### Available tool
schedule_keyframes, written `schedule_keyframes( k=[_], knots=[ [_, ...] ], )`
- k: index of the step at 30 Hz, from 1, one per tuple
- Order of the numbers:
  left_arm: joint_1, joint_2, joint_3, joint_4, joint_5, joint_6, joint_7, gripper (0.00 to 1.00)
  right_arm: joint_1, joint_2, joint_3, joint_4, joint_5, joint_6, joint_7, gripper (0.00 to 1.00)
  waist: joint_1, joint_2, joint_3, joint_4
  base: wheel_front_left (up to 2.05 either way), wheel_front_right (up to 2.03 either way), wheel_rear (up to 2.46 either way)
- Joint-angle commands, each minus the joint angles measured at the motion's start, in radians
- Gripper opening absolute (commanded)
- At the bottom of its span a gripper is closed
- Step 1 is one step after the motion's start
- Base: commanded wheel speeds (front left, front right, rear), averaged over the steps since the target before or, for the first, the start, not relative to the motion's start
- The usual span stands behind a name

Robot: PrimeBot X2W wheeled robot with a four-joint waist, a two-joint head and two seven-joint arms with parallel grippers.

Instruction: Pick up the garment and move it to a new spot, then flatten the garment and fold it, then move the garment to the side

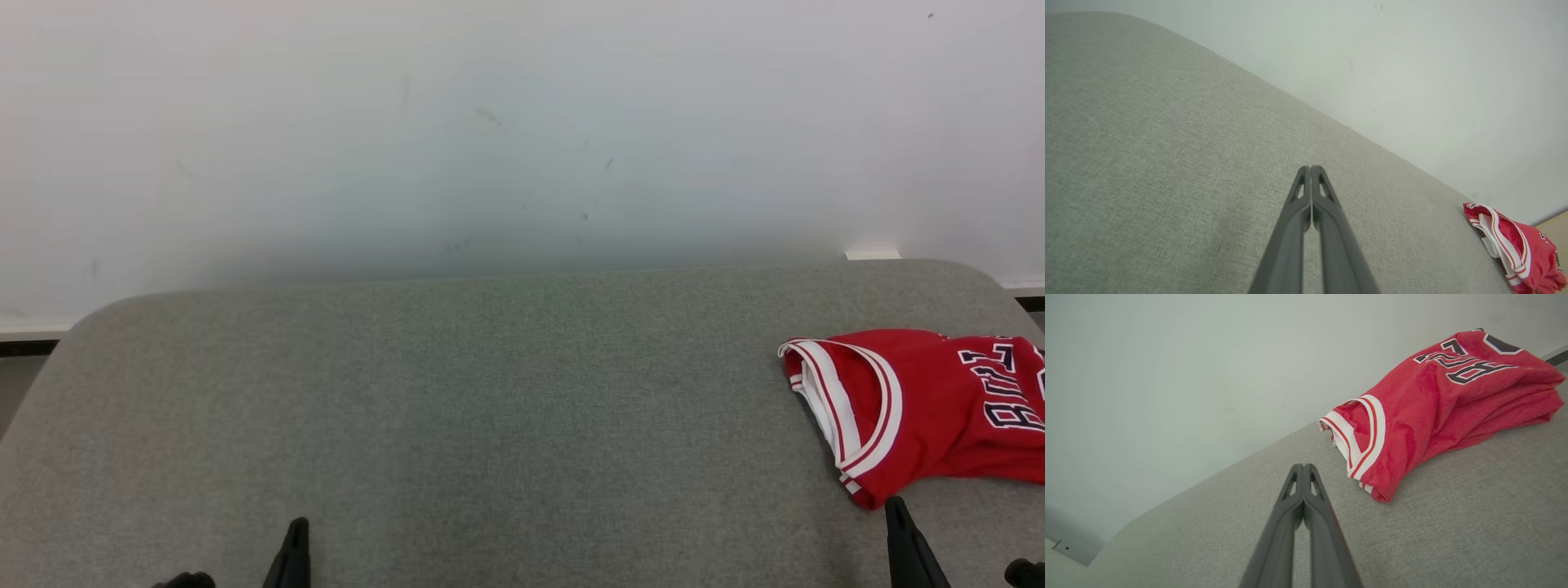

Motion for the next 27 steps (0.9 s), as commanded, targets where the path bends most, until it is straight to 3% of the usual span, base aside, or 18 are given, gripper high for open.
schedule_keyframes(
  k=[1,27],
  knots=[
    [-0.032,0.004,0.007,-0.017,-0.039,-0.004,0.007,0.00,-0.035,-0.004,-0.010,-0.018,0.031,-0.001,0.007,0.00,0.0000,0.0000,0.001,0.001,0.00,0.00,0.00],
    [-0.070,0.006,0.050,-0.035,-0.402,-0.013,0.102,0.00,-0.073,0.014,-0.068,-0.022,0.337,-0.001,0.101,0.00,0.0000,0.0000,0.018,0.015,0.00,0.00,0.00]
  ],
)
